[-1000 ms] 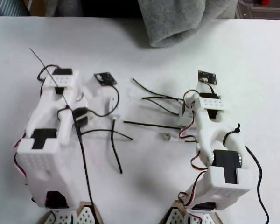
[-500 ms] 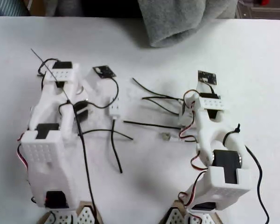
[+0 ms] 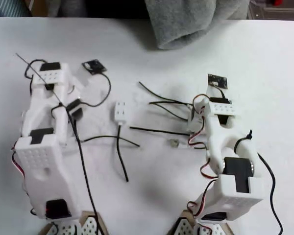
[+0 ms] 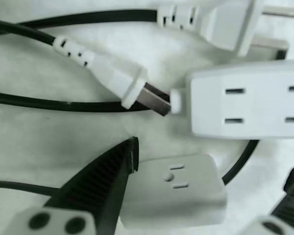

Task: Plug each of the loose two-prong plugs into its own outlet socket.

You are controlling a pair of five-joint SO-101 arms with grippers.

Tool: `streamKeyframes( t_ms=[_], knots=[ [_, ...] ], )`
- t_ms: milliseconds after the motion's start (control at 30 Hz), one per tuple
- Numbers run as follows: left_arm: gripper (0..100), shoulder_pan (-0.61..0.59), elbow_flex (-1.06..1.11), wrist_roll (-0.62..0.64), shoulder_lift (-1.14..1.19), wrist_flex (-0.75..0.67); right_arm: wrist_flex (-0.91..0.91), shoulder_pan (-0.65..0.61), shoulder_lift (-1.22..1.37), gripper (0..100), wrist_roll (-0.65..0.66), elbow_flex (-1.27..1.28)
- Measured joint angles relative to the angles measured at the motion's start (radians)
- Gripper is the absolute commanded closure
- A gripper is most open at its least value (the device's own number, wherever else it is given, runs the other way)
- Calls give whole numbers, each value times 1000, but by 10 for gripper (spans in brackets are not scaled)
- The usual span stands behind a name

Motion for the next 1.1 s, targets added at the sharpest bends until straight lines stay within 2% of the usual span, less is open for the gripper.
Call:
streamKeyframes(
  t_ms=[367,533,733,967,1100],
  knots=[
    [845,-11,-23,3,8,-9,0,0,0,547,0,0],
    [971,-11,-23,-46,8,-9,0,0,0,547,0,0],
    [977,-15,-25,-64,6,-8,0,0,0,547,0,0],
    [977,35,-35,-64,6,153,0,0,0,547,0,0],
    [976,63,-35,-64,6,164,0,0,0,547,0,0]
  ],
)
